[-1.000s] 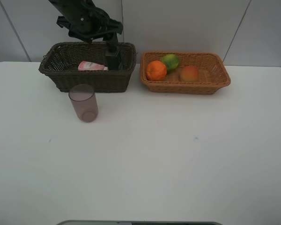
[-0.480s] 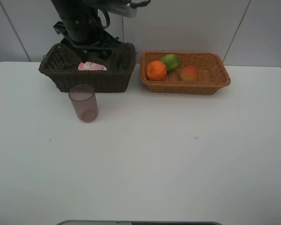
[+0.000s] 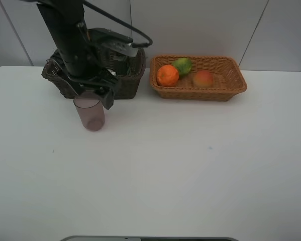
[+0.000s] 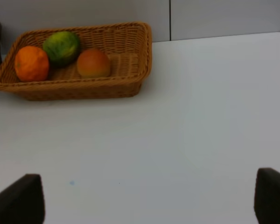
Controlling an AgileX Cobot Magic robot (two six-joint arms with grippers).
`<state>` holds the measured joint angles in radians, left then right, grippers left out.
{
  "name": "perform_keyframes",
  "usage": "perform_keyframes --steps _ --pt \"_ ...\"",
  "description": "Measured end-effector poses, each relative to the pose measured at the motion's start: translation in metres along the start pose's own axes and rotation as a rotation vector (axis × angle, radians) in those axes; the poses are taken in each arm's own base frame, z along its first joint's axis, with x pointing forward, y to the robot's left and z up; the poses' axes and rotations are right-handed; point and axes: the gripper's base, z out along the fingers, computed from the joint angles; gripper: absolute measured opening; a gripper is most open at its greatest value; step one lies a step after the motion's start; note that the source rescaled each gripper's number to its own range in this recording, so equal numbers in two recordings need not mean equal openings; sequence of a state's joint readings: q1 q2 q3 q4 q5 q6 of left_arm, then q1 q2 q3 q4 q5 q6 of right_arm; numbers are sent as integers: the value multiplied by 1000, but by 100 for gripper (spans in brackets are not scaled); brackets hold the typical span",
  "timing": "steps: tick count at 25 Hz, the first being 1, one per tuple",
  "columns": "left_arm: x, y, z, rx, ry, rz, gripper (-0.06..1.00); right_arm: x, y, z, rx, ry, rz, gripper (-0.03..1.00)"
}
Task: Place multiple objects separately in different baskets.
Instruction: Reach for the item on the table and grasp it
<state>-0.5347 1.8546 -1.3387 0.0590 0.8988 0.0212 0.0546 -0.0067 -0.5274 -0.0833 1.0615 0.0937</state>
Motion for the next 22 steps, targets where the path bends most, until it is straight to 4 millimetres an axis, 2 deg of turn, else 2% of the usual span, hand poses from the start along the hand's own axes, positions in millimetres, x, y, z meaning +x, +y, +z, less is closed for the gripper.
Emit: perform_keyframes --steps 9,22 --pt "5 -1 21 -6 0 12 99 0 0 0 0 0 0 100" --pt "7 -2 66 -9 70 28 99 0 0 0 0 0 0 100"
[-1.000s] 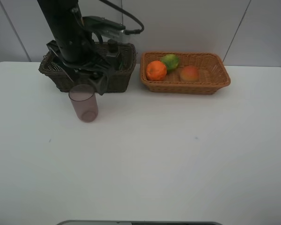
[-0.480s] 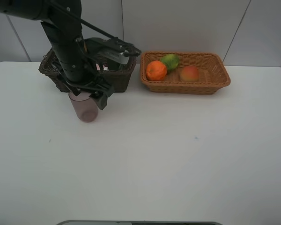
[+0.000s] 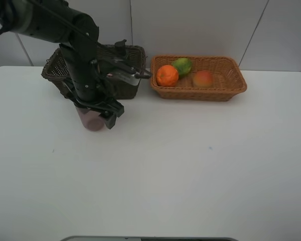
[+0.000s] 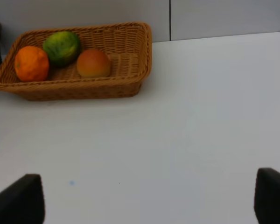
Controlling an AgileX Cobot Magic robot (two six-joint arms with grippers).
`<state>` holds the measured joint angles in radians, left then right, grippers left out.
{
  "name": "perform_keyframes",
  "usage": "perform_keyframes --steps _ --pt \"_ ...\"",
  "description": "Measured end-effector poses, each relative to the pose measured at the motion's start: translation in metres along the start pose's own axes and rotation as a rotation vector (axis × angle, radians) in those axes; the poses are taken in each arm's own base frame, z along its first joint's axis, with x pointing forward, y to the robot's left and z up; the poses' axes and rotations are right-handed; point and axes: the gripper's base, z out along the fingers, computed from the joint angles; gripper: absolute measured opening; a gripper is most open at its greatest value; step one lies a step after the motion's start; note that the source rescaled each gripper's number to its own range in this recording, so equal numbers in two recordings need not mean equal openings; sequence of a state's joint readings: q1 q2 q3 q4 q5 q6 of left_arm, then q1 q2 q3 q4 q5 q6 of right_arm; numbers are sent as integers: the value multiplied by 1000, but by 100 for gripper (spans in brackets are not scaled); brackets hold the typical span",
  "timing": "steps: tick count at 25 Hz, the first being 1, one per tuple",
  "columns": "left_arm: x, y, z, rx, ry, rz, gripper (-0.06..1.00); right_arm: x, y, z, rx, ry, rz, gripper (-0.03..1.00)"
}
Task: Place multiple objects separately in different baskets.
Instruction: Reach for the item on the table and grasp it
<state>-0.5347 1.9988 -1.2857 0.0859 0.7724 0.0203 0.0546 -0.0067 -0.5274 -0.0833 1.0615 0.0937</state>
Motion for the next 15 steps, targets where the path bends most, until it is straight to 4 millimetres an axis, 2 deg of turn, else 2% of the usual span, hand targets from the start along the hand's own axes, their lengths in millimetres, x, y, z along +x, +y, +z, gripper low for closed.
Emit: perform_keyframes --steps 15 --pt "6 -1 13 -4 -50 13 98 0 0 0 0 0 0 100"
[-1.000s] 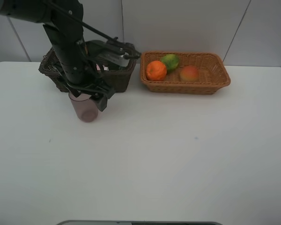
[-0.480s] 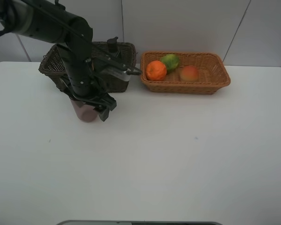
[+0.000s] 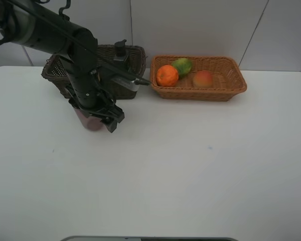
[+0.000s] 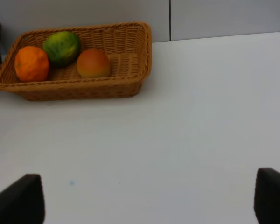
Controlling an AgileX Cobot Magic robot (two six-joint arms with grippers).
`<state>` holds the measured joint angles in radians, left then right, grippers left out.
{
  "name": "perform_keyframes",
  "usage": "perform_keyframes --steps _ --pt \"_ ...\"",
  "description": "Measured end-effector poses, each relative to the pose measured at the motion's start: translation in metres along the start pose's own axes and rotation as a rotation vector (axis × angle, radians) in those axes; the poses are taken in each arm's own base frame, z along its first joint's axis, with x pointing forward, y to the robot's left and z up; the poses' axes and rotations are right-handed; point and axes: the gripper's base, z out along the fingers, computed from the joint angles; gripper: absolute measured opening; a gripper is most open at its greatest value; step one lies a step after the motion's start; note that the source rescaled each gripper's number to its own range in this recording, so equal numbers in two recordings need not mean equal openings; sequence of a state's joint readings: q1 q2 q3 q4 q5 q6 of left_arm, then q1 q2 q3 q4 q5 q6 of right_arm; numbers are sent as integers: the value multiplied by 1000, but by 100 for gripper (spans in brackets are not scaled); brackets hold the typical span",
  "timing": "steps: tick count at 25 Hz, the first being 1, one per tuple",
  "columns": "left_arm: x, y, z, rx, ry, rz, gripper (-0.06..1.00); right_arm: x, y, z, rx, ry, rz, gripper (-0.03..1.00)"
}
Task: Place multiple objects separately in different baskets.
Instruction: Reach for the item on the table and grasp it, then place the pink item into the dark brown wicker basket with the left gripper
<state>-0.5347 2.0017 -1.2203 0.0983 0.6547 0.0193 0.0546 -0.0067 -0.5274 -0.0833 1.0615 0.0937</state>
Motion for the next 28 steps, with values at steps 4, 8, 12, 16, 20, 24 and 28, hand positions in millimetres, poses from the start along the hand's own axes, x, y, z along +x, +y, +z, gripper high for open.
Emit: perform_keyframes --steps 4,8,12,16,20,24,28 --pt "0 1 0 -6 -5 7 78 0 0 0 0 0 0 100" --pt "-1 1 0 -10 -7 12 32 0 0 0 0 0 0 100" --pt "-1 1 0 -13 -10 14 0 0 0 0 0 0 0 100" --pt "-1 1 0 -13 -11 14 0 0 0 0 0 0 0 100" --pt "-1 1 0 -13 -11 14 0 0 0 0 0 0 0 100" --pt "-1 1 0 -13 -11 14 0 0 0 0 0 0 0 100" --pt "-1 1 0 -13 -12 14 0 0 0 0 0 0 0 100"
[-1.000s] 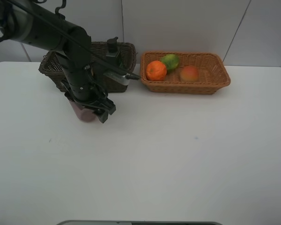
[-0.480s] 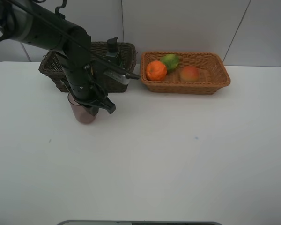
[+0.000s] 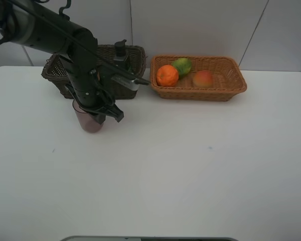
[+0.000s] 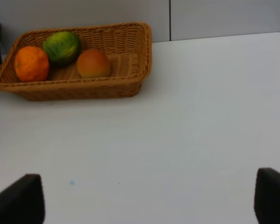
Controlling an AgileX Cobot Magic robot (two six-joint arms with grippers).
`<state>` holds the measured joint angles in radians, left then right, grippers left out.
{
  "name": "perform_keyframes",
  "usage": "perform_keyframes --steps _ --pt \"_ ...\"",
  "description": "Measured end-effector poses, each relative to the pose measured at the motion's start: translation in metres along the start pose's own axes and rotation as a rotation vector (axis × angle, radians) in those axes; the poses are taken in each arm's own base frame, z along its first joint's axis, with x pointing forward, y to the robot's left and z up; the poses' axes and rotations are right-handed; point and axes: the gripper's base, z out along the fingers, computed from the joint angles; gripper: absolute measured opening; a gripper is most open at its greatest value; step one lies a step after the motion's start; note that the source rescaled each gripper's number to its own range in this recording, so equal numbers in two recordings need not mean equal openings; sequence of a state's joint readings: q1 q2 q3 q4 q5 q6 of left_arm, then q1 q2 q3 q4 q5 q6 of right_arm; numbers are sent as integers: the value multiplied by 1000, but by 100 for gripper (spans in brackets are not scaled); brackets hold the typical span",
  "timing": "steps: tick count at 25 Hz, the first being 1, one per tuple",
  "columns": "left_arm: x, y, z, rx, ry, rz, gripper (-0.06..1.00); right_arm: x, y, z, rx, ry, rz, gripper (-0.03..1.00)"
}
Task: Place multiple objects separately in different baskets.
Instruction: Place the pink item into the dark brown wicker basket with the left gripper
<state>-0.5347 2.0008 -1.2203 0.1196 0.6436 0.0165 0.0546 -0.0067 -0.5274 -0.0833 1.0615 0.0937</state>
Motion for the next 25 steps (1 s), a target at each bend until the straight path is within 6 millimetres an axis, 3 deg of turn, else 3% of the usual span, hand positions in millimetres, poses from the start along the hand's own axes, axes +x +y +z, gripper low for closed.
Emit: perform_keyframes --steps 5,14,21,25 --pt "-5 2 -13 -5 -22 -13 0 0 0 0 0 0 0 100" --pt "-40 17 -107 -26 -118 -221 0 0 0 0 0 0 0 100" --pt "-63 53 -151 -73 -263 -362 0 0 0 0 0 0 0 100" --pt "-67 76 -158 -113 -353 -420 0 0 0 0 0 0 0 100"
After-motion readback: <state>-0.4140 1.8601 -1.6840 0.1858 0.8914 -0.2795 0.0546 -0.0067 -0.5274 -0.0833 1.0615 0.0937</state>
